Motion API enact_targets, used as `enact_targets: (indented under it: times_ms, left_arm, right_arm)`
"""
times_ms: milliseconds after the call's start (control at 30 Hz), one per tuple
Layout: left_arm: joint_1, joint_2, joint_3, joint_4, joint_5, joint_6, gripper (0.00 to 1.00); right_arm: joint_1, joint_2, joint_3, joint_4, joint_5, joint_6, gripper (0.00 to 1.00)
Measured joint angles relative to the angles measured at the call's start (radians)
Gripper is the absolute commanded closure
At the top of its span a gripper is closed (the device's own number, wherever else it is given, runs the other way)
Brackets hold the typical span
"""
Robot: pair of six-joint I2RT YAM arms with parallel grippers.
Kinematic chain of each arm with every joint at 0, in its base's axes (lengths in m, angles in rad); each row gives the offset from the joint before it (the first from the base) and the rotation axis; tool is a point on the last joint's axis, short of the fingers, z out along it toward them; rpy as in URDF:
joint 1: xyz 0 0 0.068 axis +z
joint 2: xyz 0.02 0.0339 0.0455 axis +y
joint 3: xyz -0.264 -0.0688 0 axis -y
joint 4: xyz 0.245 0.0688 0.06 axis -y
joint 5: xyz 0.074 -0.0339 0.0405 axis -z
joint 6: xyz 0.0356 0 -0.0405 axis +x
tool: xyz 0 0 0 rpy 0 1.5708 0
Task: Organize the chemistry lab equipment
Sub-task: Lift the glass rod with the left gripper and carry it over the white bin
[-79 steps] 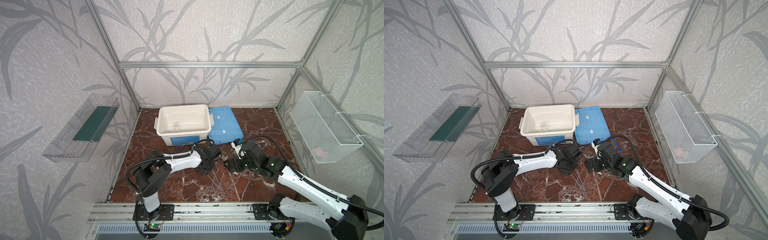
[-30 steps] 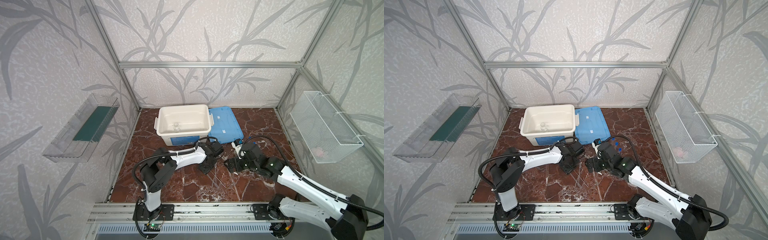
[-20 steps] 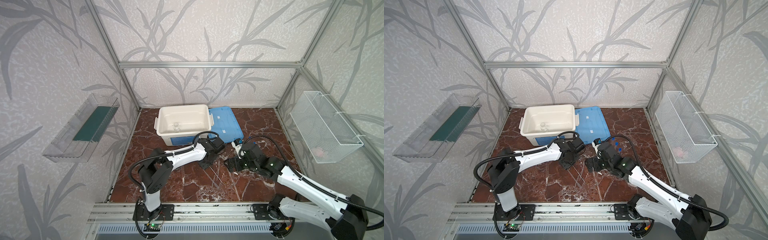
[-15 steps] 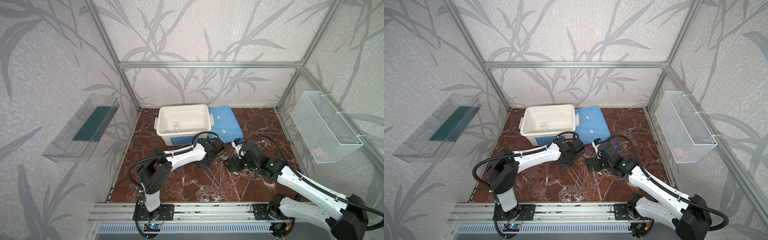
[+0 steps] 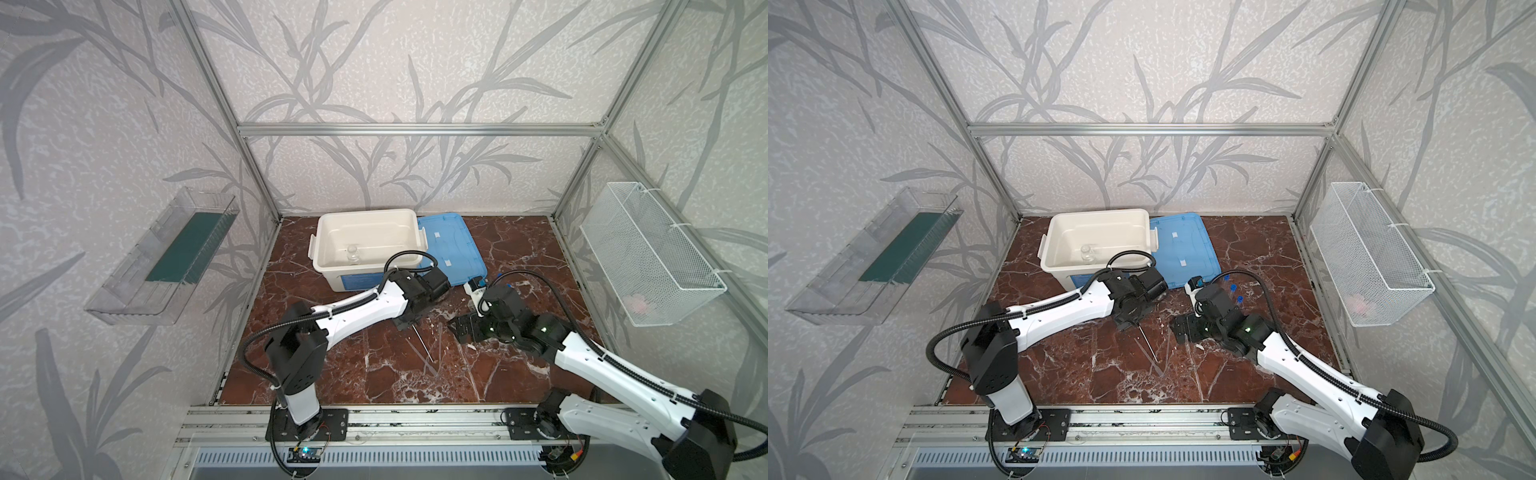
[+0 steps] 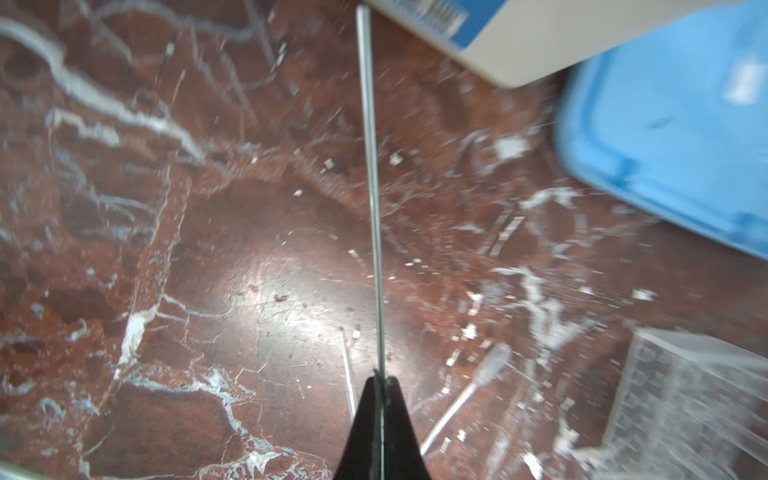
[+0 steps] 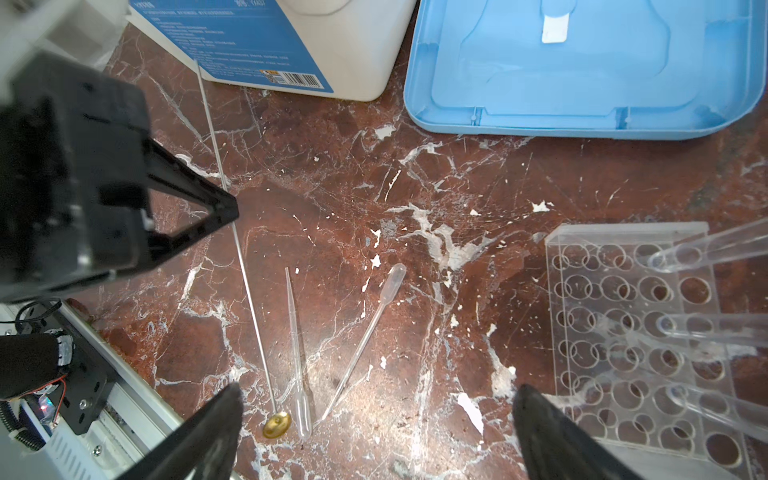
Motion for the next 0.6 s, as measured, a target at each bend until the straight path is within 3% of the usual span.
enact_targets:
  times_ms: [367, 600]
  left_arm:
    - [0.005, -0.237, -0.089, 0.159, -0.006, 0.435, 1.0]
    - [0.117, -0.306, -0.021, 0.154, 0.109, 0.81, 1.0]
  right_arm:
    - [-0.019, -0.012, 0.067, 0.0, 0.015, -0.01, 0.01]
    - [-0.057, -0.005, 0.166, 0.031, -0.032, -0.026, 0.01]
